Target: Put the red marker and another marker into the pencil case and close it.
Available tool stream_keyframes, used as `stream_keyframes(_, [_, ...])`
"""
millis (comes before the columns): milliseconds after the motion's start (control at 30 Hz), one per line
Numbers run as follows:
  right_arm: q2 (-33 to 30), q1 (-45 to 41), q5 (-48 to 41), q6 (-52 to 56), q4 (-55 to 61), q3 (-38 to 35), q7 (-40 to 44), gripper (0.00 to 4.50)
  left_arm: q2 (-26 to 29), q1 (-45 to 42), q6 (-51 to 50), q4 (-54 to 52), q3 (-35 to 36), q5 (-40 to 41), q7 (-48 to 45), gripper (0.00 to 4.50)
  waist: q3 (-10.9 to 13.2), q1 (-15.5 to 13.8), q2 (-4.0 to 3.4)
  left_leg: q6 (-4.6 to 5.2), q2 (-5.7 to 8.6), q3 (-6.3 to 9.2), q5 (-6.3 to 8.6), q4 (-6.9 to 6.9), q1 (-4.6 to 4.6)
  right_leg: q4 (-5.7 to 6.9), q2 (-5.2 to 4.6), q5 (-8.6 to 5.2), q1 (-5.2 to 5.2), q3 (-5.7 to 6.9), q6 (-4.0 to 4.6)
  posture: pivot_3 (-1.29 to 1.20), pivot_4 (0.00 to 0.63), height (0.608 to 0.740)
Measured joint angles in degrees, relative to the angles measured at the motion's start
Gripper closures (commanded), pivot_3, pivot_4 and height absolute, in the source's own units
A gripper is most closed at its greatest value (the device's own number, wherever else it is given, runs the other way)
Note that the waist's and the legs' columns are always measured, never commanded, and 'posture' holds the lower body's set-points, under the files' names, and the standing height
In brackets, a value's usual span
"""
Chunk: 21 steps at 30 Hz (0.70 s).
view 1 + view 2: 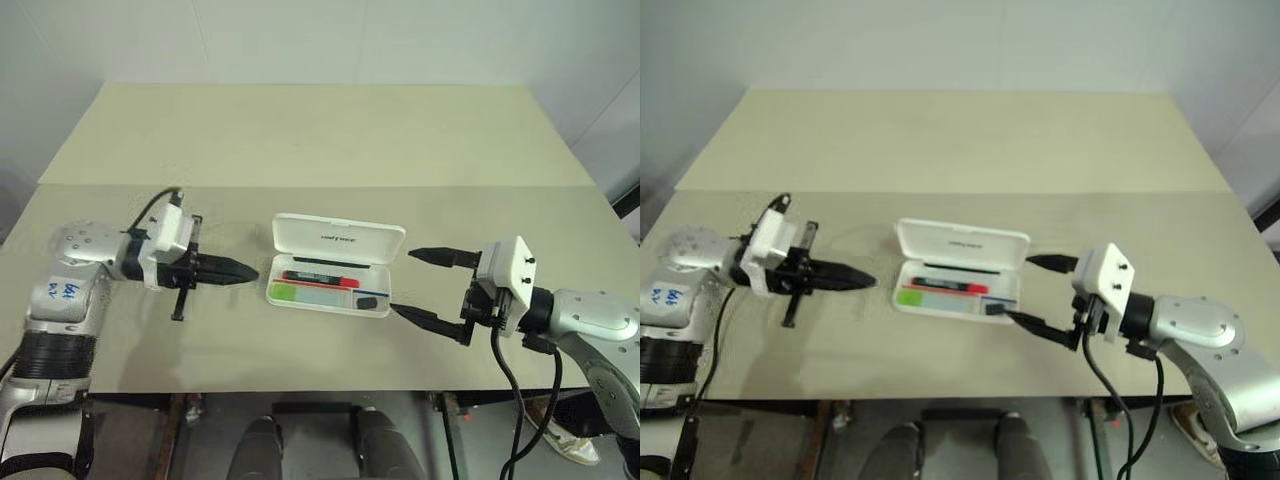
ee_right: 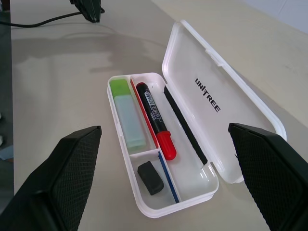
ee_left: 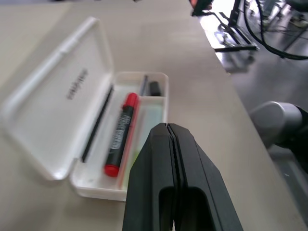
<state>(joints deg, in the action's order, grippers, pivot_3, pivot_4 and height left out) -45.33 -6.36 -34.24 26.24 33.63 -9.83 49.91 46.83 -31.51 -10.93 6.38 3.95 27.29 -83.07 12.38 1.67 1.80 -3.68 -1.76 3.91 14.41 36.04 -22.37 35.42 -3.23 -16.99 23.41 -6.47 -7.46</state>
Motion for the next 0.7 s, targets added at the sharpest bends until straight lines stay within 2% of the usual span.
stream_keyframes(100, [0.4,0.1,-1.8,0.0,0.1,-2.4,-0.2,0.00,1.9,-3.1,1.3,4.7,2.1,-1.0,1.6,4.46,0.0,0.0,0.00,0.00,0.01,-0.01,0.00,0.00,0.01,0.01,0.00,0.04,-0.01,0.00,-0.07,0.00,0.150,0.740])
stream_keyframes(300, [-0.1,0.8,-2.0,0.1,0.1,-3.3,0.0,0.00,0.4,-8.4,4.5,13.6,2.6,-3.8,5.7,4.46,0.0,0.0,0.00,0.00,0.01,0.00,0.00,-0.01,0.00,0.04,0.00,0.14,0.01,0.02,-0.27,0.00,0.150,0.740])
stream_keyframes(400, [-0.2,0.8,-1.9,0.1,0.1,-3.4,0.0,0.00,-2.0,-10.7,6.7,18.4,1.5,-6.3,7.5,4.46,0.0,0.0,0.00,0.00,0.01,0.00,0.00,0.00,0.00,0.04,0.00,0.47,0.01,0.02,-0.88,0.00,0.150,0.740])
stream_keyframes(700, [-0.2,0.6,-4.8,0.1,2.4,-6.5,-0.5,0.00,-11.1,-15.8,12.6,28.0,-2.5,-11.3,10.7,4.46,0.0,0.0,0.00,0.00,0.01,0.00,0.00,-0.05,-0.03,0.03,0.01,0.50,0.04,0.02,-0.94,0.00,0.150,0.740])
